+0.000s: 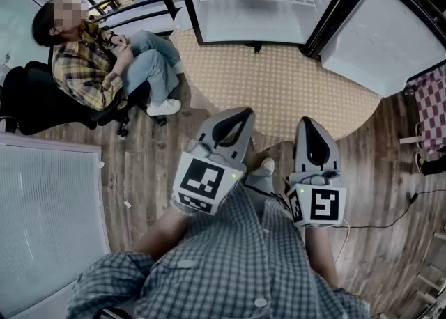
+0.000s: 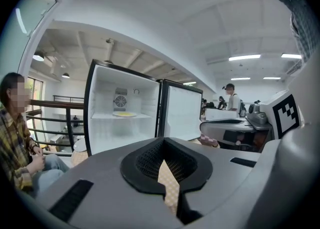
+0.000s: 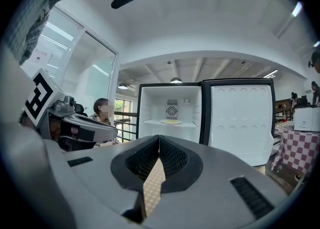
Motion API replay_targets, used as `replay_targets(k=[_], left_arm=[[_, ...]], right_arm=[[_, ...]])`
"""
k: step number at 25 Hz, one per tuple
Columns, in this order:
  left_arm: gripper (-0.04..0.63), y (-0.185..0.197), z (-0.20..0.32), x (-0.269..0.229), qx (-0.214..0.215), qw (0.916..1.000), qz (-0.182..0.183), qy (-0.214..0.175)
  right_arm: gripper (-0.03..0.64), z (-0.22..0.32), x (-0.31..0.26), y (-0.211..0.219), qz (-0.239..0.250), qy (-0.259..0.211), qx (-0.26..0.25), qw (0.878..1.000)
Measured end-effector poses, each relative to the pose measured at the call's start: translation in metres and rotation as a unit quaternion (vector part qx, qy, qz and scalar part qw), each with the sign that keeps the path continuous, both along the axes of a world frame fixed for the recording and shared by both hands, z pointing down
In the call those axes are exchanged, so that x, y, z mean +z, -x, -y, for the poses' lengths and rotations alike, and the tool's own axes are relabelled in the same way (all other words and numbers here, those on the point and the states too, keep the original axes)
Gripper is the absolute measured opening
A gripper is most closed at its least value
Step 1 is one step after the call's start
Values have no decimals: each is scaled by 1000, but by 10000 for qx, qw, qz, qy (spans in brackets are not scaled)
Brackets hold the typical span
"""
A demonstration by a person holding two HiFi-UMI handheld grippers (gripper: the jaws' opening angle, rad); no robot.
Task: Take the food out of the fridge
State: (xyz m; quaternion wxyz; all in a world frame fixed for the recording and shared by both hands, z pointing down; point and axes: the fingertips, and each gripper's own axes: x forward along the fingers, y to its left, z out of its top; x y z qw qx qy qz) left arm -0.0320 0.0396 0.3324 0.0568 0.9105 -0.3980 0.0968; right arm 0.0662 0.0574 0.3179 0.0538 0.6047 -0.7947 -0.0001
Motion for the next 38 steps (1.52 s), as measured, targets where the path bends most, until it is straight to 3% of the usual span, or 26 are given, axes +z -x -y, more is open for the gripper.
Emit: replay_targets(k=[7, 15, 26, 38], left_arm=[[6, -50, 37, -15, -313, 9995, -44, -26], [6, -82, 80, -24, -894, 9957, -205, -103], [6, -71, 112, -28, -1677, 9852, -348, 72], [6, -58, 162, -32, -1592, 9859, -500, 141]], right_arm=[[9, 42, -9, -48, 51, 13, -326, 9995], [9, 91, -7, -81, 168, 77, -821, 9964], [9, 131, -6, -75, 193, 178, -1387, 9900], [9, 175, -7, -59, 173, 226, -1320, 9908]])
